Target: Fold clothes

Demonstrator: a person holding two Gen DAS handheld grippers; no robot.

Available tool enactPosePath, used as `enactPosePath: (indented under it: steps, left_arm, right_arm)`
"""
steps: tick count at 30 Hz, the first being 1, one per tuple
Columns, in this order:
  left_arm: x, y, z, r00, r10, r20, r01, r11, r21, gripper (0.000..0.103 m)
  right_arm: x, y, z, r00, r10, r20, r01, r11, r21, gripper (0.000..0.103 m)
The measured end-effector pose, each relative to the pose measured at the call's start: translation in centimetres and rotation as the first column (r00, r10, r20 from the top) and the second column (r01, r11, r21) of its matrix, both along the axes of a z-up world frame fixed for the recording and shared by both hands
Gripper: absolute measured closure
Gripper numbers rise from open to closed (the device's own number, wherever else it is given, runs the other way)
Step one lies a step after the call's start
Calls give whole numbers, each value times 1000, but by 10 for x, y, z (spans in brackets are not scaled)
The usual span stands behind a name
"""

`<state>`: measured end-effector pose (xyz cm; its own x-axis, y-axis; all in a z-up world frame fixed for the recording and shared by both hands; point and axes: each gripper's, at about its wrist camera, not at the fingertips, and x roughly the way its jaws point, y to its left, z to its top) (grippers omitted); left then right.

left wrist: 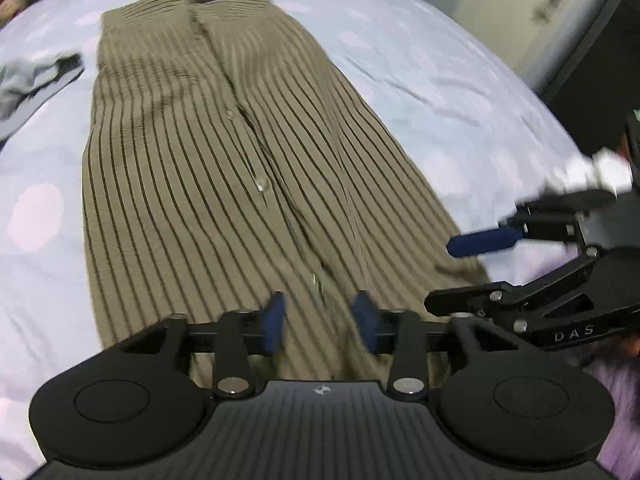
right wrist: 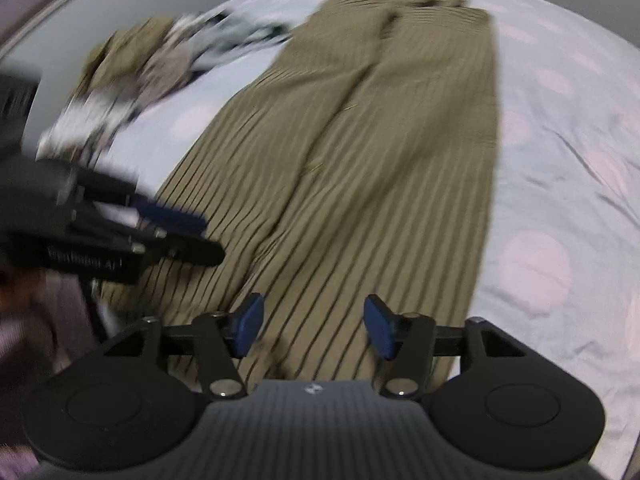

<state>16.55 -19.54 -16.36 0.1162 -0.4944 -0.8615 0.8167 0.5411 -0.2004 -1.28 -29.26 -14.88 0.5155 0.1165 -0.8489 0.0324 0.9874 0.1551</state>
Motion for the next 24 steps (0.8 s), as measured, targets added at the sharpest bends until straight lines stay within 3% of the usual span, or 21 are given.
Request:
enactPosePath:
  steps: [4, 6, 9, 11, 14, 19, 20, 22, 24]
  left_arm:
    - [-14, -2, -4, 994, -104, 27, 101, 992, 74, 49]
    - [-23, -6, -6, 982, -180, 53, 172, 978, 119, 49]
    - [-39, -17, -7, 934, -340, 109, 316, 929, 191, 49]
    - [-49, -25, -7, 873, -461, 158, 410, 871, 272, 49]
    - [-58, -36, -10, 758, -622, 195, 515, 755, 407, 48]
    - [-63, -38, -40, 630, -769, 109, 599, 571, 562, 45]
    - [-63, -37, -47, 614, -784, 94, 601, 541, 588, 45]
    - [-64, -35, -61, 584, -809, 61, 602, 483, 636, 45]
    - [-62, -35, -66, 585, -808, 67, 596, 484, 640, 42]
  right_arm:
    - [-6, 26, -6, 989, 141, -37, -144, 986, -81, 40]
    - [-6, 33, -8, 980, 190, -56, -195, 975, -108, 31]
    - [-5, 44, -10, 961, 261, -86, -272, 951, -147, 30]
    - [-5, 52, -12, 946, 307, -108, -322, 931, -172, 30]
    - [-1, 59, -15, 915, 370, -159, -396, 897, -197, 30]
    - [10, 69, -30, 838, 453, -303, -529, 809, -256, 25]
    - [11, 70, -34, 825, 458, -331, -548, 793, -268, 23]
    - [18, 64, -40, 823, 445, -353, -539, 808, -237, 22]
    - [24, 58, -45, 827, 428, -364, -521, 827, -211, 22]
